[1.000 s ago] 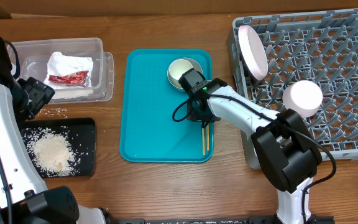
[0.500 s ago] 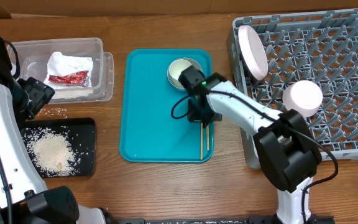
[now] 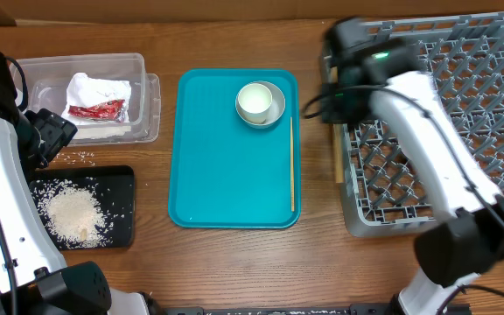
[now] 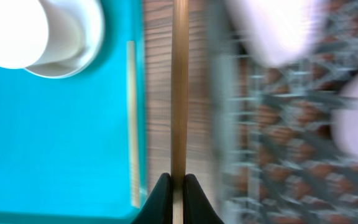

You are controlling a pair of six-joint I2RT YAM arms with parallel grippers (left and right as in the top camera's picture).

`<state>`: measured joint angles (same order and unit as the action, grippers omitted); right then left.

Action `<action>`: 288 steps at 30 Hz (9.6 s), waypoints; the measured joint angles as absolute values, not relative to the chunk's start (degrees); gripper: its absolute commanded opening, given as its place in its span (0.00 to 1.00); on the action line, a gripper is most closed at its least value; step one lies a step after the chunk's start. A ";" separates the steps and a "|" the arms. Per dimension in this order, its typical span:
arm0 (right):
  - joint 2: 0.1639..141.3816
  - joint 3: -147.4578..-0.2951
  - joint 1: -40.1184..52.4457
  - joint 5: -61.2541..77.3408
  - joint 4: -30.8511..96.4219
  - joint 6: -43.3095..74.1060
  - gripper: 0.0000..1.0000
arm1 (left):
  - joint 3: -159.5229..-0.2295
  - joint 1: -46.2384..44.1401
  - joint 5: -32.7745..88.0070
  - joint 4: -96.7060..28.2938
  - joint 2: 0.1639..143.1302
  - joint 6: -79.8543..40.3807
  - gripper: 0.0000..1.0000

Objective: Sort waste into correct bins and load items into the dishwasher

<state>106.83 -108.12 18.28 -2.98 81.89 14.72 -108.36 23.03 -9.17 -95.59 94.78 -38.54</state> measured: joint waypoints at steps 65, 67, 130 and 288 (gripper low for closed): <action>106.43 -87.35 6.79 -3.49 55.79 5.02 0.52 | -108.36 23.03 -9.17 -95.59 94.78 -38.54 1.00; 106.50 -85.58 6.79 -3.44 54.68 5.28 0.49 | -108.36 23.03 -9.17 -95.59 94.78 -38.54 1.00; 106.63 -94.91 6.79 7.57 74.17 -11.20 0.06 | -108.36 23.03 -9.17 -95.59 94.78 -38.54 1.00; 120.07 -112.73 11.44 -28.40 52.60 19.33 0.05 | -108.36 23.03 -9.17 -95.57 94.78 -38.54 1.00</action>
<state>120.07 -112.73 11.44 -28.40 52.60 19.33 -108.36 23.03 -9.17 -95.57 94.78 -38.54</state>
